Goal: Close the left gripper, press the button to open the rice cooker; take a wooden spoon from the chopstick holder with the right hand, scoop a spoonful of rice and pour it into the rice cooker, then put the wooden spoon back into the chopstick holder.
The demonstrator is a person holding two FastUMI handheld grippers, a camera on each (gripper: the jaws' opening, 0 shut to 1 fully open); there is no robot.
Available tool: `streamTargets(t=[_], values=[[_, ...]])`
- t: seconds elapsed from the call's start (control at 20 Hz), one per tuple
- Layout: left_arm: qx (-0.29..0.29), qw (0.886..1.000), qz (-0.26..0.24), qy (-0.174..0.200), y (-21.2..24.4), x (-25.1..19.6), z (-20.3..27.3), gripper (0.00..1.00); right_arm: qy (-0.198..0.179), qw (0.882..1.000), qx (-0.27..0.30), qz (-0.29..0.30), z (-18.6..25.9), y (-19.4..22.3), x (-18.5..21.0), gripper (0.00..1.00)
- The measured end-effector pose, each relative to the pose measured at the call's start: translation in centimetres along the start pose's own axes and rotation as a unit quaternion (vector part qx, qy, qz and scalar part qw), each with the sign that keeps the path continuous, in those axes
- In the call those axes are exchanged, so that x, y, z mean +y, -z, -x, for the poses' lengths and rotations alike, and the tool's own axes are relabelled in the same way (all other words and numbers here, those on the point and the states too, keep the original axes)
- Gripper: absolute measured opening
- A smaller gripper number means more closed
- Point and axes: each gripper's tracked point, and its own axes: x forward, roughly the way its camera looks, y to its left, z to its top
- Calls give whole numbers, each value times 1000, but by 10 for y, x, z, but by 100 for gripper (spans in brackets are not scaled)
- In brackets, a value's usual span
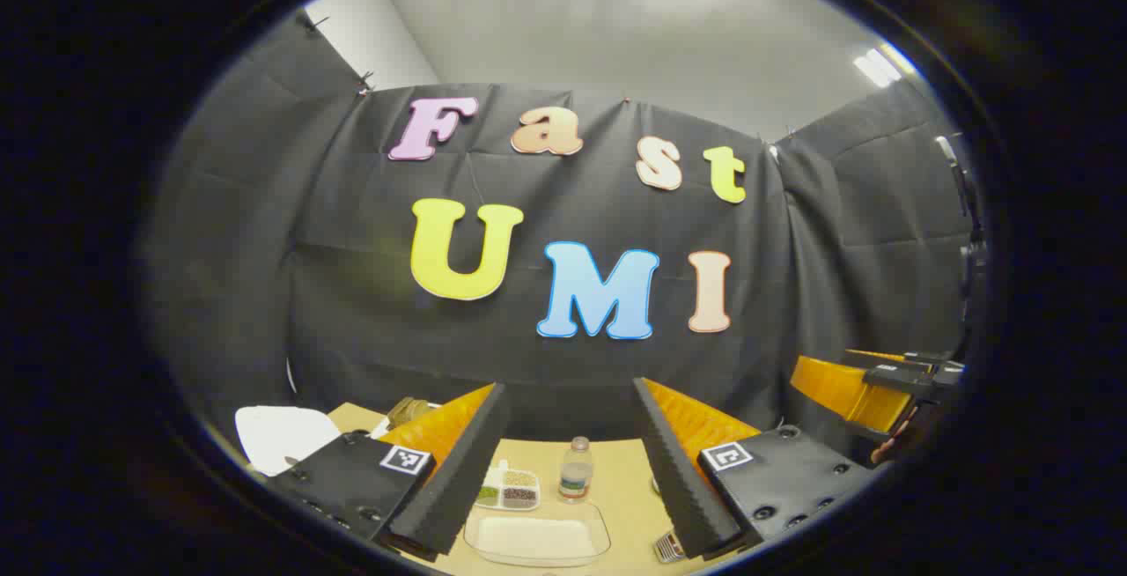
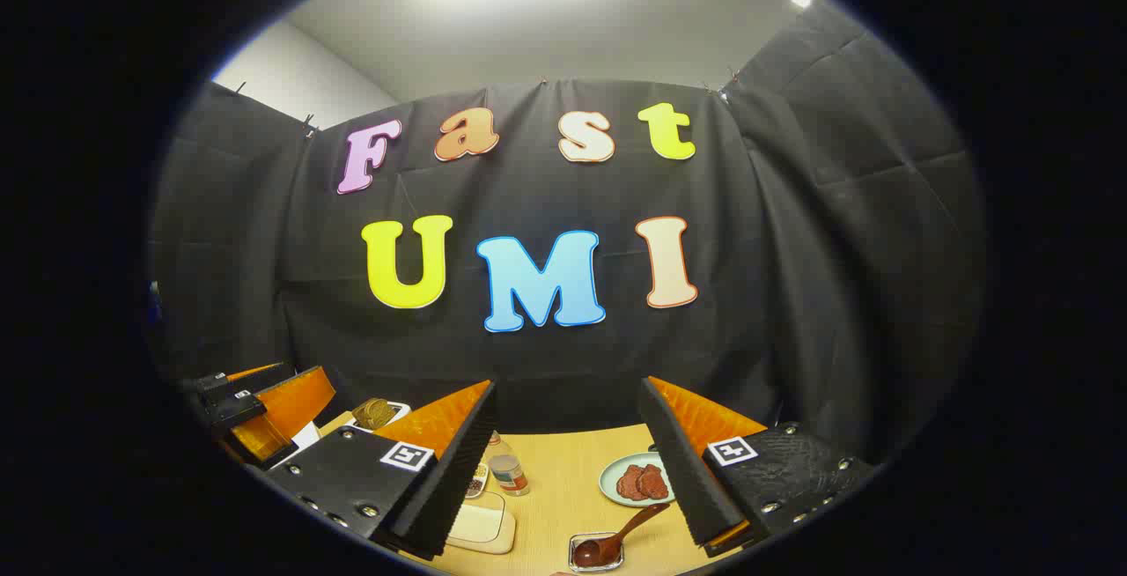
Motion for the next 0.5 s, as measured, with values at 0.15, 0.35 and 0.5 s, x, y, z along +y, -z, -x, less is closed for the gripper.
streamTargets(t=[0.15,0.35,0.5], values=[[-1,1000,1,-9,-2,3,5,94,1,1000,-3,-1,2,-1,2,97],[-10,1000,-8,-15,-8,11,14,94,-2,1000,-12,-3,5,-7,10,97],[-16,1000,-8,-19,-11,19,18,96,-8,1000,-13,0,7,-6,18,97]])
